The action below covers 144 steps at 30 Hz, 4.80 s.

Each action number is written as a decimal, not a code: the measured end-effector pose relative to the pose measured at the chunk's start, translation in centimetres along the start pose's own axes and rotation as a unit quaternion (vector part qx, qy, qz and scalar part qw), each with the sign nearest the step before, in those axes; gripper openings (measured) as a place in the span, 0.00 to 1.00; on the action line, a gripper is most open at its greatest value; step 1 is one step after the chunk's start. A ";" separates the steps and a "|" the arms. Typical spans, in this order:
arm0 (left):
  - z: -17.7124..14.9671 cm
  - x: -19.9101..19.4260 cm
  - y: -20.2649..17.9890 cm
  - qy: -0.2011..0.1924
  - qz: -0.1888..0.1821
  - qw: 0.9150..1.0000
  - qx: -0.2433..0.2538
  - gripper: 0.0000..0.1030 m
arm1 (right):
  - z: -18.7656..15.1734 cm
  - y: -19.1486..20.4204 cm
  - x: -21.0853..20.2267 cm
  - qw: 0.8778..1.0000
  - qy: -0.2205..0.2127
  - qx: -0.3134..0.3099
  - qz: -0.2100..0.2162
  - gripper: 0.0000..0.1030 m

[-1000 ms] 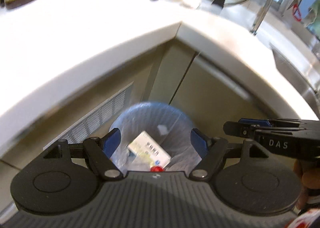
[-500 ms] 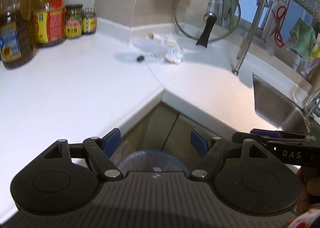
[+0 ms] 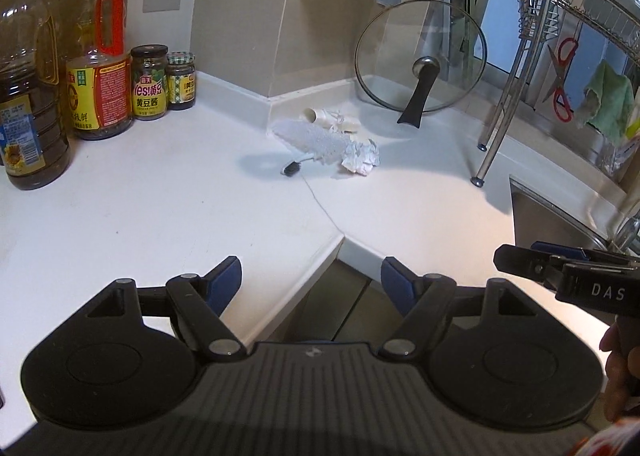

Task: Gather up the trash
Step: 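Lift both tools back toward the bubble wrap and crumpled plastic, then grasp the white bubble-wrap net with left tool while right tool grasps crumpled plastic bag, then carry the bubble wrap and plastic bag down over the wastebasket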

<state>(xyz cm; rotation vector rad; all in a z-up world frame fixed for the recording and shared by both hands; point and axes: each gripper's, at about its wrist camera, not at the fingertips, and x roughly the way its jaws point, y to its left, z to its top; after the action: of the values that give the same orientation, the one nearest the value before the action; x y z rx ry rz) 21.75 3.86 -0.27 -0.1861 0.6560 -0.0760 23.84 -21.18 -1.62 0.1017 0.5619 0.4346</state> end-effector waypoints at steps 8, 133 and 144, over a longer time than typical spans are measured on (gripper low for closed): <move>2.6 3.3 0.0 -0.005 0.013 1.000 -0.016 0.72 | 3.4 -2.5 5.8 1.000 0.003 -0.015 0.008 0.71; -13.0 4.4 -3.0 0.137 0.001 0.990 -0.021 0.12 | -11.6 -2.3 3.5 0.983 0.165 -0.045 0.062 0.16; -17.3 8.7 -1.5 0.191 0.027 0.980 -0.045 0.12 | -14.6 -2.7 6.9 0.975 0.203 -0.058 0.070 0.16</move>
<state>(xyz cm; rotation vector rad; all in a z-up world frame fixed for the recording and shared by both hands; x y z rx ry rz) 17.99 -1.27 -18.67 -0.2426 1.0478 -0.0291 22.22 -21.02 -17.85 -0.0625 0.9325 0.6315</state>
